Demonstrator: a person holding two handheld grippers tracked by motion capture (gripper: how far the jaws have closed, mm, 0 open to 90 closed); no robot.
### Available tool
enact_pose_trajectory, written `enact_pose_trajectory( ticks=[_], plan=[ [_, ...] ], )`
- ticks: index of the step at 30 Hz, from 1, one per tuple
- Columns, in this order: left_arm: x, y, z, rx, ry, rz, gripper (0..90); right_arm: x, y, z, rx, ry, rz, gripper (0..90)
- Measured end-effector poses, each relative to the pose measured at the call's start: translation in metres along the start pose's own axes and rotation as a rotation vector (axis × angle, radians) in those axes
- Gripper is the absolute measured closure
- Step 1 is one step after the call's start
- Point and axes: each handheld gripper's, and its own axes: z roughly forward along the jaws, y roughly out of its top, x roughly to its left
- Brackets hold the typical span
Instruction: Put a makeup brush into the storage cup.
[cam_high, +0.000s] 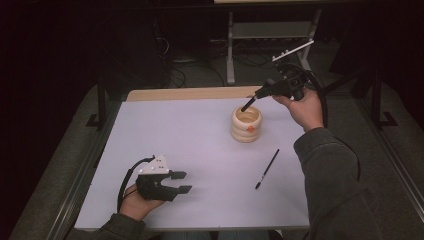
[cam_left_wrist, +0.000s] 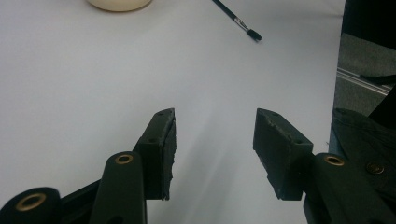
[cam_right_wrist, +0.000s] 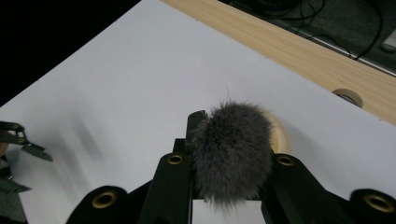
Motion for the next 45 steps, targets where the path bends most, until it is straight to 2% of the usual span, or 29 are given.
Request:
enact_pose_trajectory(
  ticks=[6, 10, 12, 23, 30, 36, 37, 39, 45],
  plan=[
    [0.0, 0.001, 0.0, -0.017, -0.006, -0.011, 48.2, -0.007, 0.001, 0.005, -0.001, -0.019, 0.025, 76.8],
    [0.001, 0.001, 0.001, 0.005, -0.007, 0.003, 47.9, -0.013, 0.001, 0.011, -0.003, -0.032, 0.047, 76.8],
    [0.001, 0.001, 0.001, 0.003, -0.007, 0.003, 47.8, -0.013, 0.002, 0.013, 0.008, -0.045, 0.04, 76.8],
    [0.002, 0.002, 0.0, -0.01, -0.007, -0.003, 46.4, -0.023, -0.003, 0.025, 0.006, -0.057, 0.082, 76.8],
    [0.002, 0.001, 0.0, -0.006, -0.006, -0.009, 45.4, -0.025, -0.008, 0.033, 0.018, -0.064, 0.082, 76.7],
    [0.002, 0.002, -0.001, -0.01, -0.003, -0.004, 44.7, -0.027, -0.014, 0.04, 0.032, -0.06, 0.094, 76.6],
    [0.001, 0.001, 0.0, -0.01, -0.003, -0.02, 44.7, -0.028, -0.015, 0.042, 0.038, -0.059, 0.093, 76.6],
    [0.002, 0.001, -0.001, -0.007, 0.0, -0.016, 44.7, -0.029, -0.018, 0.044, 0.048, -0.055, 0.105, 76.5],
    [0.001, 0.002, 0.0, -0.001, -0.003, -0.008, 44.5, -0.031, -0.026, 0.049, 0.026, -0.032, 0.106, 76.3]
  ],
)
